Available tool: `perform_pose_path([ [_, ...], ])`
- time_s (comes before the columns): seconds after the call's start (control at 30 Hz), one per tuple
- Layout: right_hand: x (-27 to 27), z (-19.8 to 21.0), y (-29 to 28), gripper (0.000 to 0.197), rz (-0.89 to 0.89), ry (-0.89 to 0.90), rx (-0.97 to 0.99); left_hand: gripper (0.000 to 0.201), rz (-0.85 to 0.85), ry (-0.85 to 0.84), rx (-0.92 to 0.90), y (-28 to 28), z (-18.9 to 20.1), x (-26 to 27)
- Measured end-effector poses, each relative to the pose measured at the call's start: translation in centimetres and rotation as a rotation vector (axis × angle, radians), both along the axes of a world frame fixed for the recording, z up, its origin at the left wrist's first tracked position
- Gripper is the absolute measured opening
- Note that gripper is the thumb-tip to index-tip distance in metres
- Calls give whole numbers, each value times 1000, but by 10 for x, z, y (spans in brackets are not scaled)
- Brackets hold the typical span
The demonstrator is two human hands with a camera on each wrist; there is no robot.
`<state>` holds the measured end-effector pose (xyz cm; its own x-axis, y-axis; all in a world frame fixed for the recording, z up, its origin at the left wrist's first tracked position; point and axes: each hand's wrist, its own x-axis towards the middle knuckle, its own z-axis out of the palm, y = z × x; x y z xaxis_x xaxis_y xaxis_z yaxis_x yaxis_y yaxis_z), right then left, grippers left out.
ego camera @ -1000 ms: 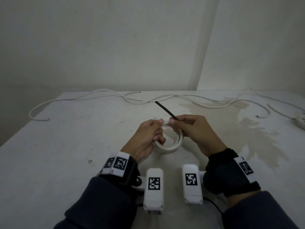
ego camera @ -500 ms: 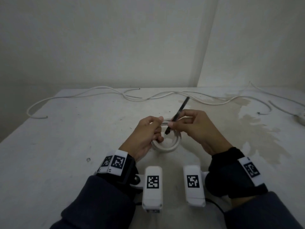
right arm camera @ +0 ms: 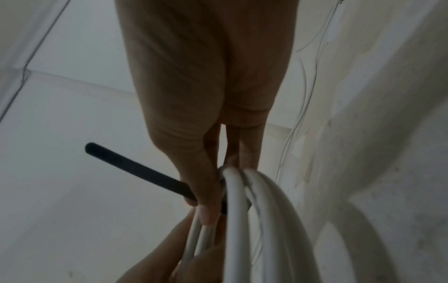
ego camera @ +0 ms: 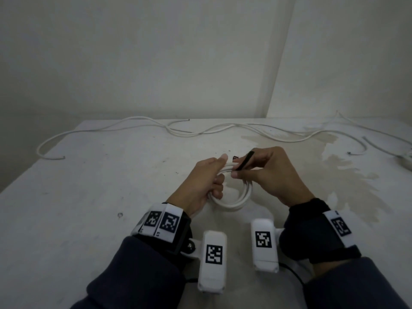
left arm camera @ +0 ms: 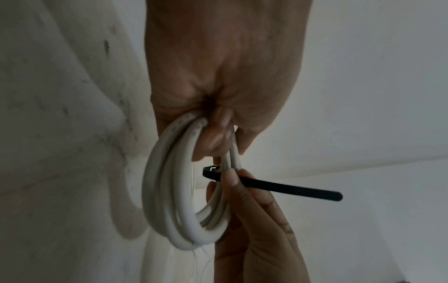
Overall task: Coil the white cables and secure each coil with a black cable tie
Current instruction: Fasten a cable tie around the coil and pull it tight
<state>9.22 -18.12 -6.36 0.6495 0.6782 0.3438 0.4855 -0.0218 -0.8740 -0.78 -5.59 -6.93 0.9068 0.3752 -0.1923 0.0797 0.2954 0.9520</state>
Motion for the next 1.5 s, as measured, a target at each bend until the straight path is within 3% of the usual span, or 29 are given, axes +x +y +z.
perform_pose_path([
  [0.1, 1, -1, 0, 15, -12, -38, -4, 22, -25, 45, -39, 1, -2, 1],
  [0.27, -3, -1, 3, 15, 16, -79, 43, 27, -130, 79, -182, 10, -1, -3],
  [0.4, -3, -1, 4, 15, 47, -1, 41, 17, -15, -15, -278, 6, -4, 1],
  [0.57, -7, 4, 4, 9, 27, 57, 189, 16, 132, -99, -123, -2, -6, 7],
  [0.63, -10, 11, 2, 12, 27, 167, 318, 19, 174, -87, -30, 0, -9, 6],
  [0.73, -15, 15, 2, 11, 64, 193, 281, 22, 212, -83, 51, 2, -13, 4],
  [0.8, -17, 14, 6, 8, 38, 187, 242, 23, 206, -100, 60, 2, -13, 5],
  [0.93, -23, 13, 12, 7, 14, 391, 325, 28, 208, -114, 57, 1, -13, 6],
  [1.13, -26, 10, 13, 6, 100, 458, 410, 26, 221, -108, -135, 3, -13, 7],
  [1.23, -26, 9, 13, 12, 110, 461, 383, 27, 232, -101, -121, 2, -13, 7],
  [1.37, -28, 11, 11, 8, 44, 298, 162, 24, 232, -118, 30, 1, -13, 4],
  [1.5, -27, 9, 12, 25, -5, 308, 147, 18, 210, -137, 203, -3, -9, 2],
])
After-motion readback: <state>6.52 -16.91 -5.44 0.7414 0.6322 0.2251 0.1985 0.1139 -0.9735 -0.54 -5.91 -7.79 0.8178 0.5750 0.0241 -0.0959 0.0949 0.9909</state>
